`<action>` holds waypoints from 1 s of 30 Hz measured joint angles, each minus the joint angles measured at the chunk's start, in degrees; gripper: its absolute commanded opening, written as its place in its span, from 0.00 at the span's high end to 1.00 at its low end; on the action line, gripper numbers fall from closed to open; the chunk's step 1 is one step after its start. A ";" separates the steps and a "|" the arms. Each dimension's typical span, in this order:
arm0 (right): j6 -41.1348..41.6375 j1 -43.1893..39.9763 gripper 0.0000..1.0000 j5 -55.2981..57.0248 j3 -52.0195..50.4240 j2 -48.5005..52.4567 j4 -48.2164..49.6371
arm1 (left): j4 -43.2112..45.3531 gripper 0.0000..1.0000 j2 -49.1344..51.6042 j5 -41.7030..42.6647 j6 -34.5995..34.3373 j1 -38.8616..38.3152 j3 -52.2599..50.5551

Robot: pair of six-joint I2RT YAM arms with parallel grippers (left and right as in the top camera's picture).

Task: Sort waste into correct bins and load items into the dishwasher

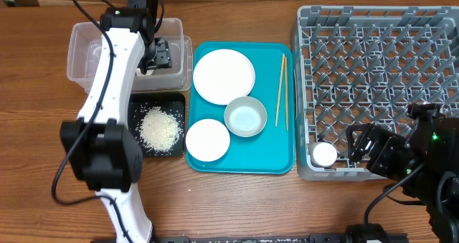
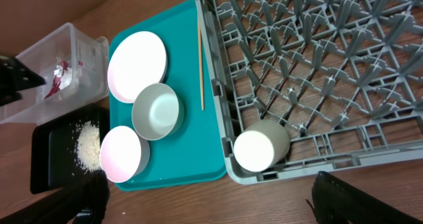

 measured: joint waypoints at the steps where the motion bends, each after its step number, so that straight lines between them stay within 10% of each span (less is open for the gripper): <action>1: 0.00 0.00 0.00 0.02 0.00 0.00 -0.11 | -0.50 0.27 -1.31 0.17 0.00 -0.42 0.09; 14: 0.04 0.00 0.00 0.02 0.00 0.00 -1.40 | -17.16 0.44 -28.65 1.64 -2.01 -11.10 2.67; 19: 0.00 0.00 0.00 0.04 0.00 0.00 -0.42 | -22.75 0.00 -33.44 1.86 -3.65 -15.19 2.67; 30: 0.02 0.00 0.00 0.00 0.00 0.00 -0.42 | -25.53 0.00 -43.01 12.33 -7.80 -21.66 2.62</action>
